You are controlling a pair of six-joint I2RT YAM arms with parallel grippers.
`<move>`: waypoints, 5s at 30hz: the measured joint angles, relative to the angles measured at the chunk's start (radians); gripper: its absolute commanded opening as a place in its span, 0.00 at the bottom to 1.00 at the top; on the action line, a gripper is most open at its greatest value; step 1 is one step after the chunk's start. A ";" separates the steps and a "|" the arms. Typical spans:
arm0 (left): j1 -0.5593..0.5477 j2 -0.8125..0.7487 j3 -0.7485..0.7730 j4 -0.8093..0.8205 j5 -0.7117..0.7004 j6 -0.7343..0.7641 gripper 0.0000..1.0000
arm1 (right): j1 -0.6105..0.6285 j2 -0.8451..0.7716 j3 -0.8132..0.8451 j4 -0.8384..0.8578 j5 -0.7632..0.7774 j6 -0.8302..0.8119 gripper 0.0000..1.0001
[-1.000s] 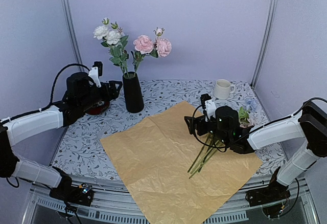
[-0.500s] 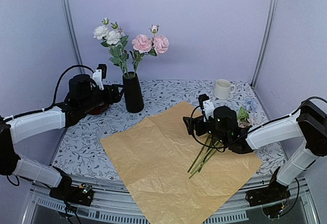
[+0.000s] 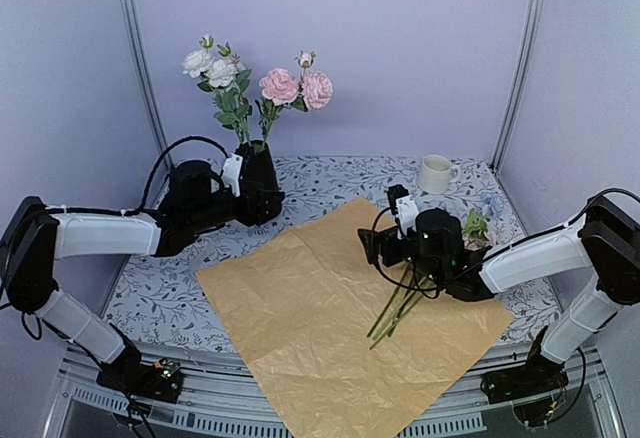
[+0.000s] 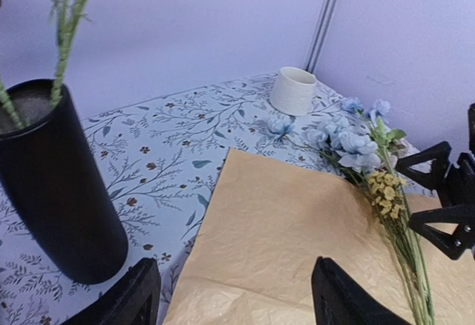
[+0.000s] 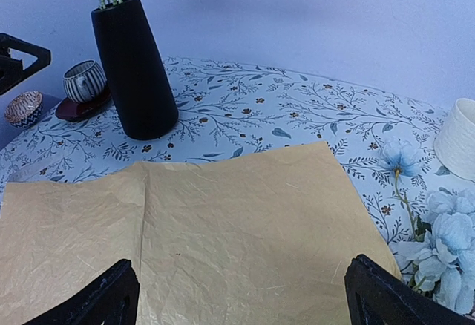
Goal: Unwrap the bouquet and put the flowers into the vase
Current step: Pick up the fake flower from the flattened wrapping paper.
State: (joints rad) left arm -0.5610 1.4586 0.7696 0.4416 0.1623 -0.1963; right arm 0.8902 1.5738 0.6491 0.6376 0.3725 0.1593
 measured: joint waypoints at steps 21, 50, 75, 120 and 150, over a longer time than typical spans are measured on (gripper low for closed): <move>-0.092 0.067 -0.243 0.439 -0.040 0.013 0.71 | 0.050 0.053 0.042 -0.001 0.061 -0.048 0.99; -0.138 0.052 -0.243 0.446 -0.106 0.051 0.72 | 0.066 0.053 0.050 -0.006 0.104 -0.047 0.99; -0.154 0.045 -0.243 0.445 -0.128 0.059 0.72 | 0.112 0.082 0.116 -0.054 0.189 -0.020 0.99; -0.166 0.045 -0.243 0.445 -0.149 0.073 0.72 | 0.110 0.058 0.081 -0.003 0.145 -0.080 0.99; -0.166 0.039 -0.243 0.444 -0.153 0.073 0.71 | 0.090 0.058 0.085 -0.047 0.145 -0.044 0.99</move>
State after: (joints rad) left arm -0.7269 1.4975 0.5262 0.8860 0.0097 -0.1230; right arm 0.9806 1.6321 0.7341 0.5903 0.5179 0.1150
